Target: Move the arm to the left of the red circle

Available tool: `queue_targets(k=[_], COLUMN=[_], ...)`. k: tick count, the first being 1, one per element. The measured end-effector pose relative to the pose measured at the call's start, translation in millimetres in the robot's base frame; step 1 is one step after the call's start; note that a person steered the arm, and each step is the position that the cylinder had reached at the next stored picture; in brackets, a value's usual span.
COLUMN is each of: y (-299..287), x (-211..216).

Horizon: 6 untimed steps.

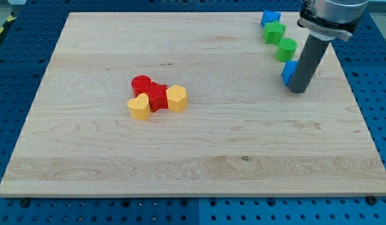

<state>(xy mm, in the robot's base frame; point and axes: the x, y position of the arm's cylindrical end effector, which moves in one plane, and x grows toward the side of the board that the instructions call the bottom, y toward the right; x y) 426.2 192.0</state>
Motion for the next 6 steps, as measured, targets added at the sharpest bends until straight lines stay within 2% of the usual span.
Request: queue_targets(k=[2, 4, 6], y=[-9.8, -131.1, -276.1], x=[-0.7, -5.7, -39.0])
